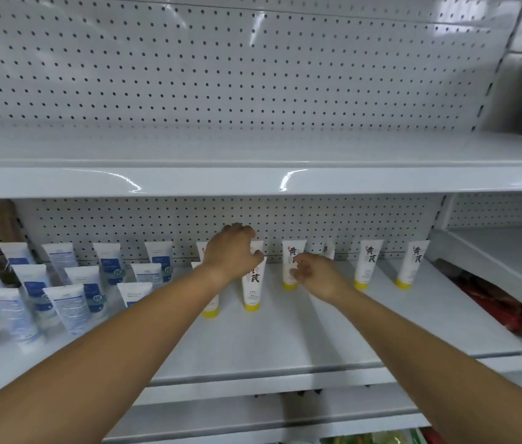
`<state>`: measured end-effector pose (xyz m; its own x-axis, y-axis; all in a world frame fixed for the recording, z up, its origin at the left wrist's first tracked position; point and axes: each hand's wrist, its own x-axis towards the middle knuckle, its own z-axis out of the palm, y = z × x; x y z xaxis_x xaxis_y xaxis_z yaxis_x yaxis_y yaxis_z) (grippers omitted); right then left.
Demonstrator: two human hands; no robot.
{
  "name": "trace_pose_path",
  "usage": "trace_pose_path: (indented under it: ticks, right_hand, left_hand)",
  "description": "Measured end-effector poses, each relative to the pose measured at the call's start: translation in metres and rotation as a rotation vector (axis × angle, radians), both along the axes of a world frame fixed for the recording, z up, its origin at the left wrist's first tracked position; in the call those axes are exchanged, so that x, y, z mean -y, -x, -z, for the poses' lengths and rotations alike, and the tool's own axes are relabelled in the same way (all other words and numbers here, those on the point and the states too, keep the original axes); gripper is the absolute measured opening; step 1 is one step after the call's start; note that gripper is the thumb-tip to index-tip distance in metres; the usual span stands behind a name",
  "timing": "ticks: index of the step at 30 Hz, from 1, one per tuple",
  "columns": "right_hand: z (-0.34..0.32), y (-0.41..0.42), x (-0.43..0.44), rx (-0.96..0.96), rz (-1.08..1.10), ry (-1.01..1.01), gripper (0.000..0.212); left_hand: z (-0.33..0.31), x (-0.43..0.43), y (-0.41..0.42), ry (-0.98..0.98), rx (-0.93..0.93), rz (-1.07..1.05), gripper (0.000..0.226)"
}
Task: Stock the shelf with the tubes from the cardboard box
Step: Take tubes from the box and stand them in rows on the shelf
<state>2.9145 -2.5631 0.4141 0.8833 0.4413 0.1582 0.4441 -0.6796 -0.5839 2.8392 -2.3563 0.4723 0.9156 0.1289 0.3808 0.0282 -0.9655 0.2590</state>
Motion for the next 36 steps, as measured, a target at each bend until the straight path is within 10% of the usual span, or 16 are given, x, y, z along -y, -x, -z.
trace_pose_path:
  ticks: [16,36]
  right_hand:
    - [-0.092,0.050,-0.007,0.353,-0.225,0.317,0.050]
    - [-0.058,0.304,-0.337,0.416,-1.017,0.212,0.042]
  left_hand:
    - [-0.032,-0.037,0.093,-0.229,-0.093,-0.208,0.045]
    - [0.013,-0.219,0.461,-0.053,-0.203,-0.892,0.054]
